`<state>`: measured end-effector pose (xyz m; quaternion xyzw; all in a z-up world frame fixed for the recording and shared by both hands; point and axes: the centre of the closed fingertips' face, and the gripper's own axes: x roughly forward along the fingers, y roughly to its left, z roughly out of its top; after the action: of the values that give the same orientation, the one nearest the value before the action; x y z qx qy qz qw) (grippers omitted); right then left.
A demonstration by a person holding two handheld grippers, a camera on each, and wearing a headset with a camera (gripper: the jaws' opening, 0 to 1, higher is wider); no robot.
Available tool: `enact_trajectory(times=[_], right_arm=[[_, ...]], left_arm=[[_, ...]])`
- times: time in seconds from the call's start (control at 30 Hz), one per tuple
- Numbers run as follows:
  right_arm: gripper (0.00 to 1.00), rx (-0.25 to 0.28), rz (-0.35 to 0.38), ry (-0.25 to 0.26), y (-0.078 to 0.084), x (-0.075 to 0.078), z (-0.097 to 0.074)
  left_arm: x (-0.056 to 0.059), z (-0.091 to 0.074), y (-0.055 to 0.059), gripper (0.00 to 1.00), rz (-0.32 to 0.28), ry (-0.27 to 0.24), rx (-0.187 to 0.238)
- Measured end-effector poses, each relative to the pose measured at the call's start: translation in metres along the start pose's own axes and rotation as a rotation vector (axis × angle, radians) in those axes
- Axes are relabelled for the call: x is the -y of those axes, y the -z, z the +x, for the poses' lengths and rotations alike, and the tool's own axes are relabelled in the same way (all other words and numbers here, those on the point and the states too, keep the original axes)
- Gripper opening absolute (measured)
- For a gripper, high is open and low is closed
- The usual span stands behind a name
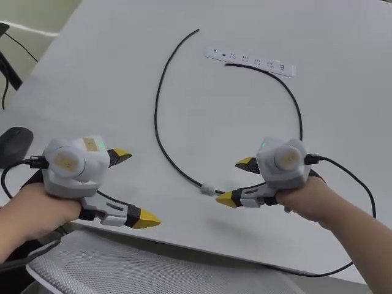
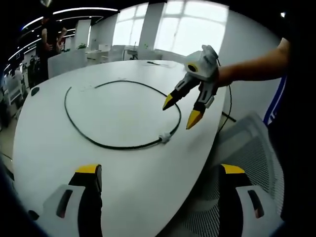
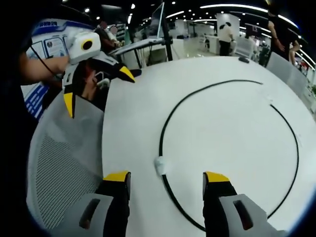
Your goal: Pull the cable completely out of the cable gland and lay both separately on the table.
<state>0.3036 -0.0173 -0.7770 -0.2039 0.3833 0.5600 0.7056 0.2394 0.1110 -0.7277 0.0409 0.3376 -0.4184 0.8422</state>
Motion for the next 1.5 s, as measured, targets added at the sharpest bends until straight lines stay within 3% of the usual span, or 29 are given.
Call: enact_trajectory(times=[0.5,0.97,1.5], right_arm=[[0.39,-0.093,-0.057,-0.039,0.013,-0.004,0.032],[0.13,-0.135,-0.071,-0.078,0.015,-0.007,0.043],[0.08,-0.167,-0.086,-0.087,0.017,-0.008,0.047]], left_arm=[[0.000,-0.002,0.009,0.97,0.006,0.015,-0.022],[-0.006,-0.008,0.013,0.95,-0.002,0.008,-0.024],[-0.010,-0.013,0.016,0.93,-0.009,0.014,-0.021]])
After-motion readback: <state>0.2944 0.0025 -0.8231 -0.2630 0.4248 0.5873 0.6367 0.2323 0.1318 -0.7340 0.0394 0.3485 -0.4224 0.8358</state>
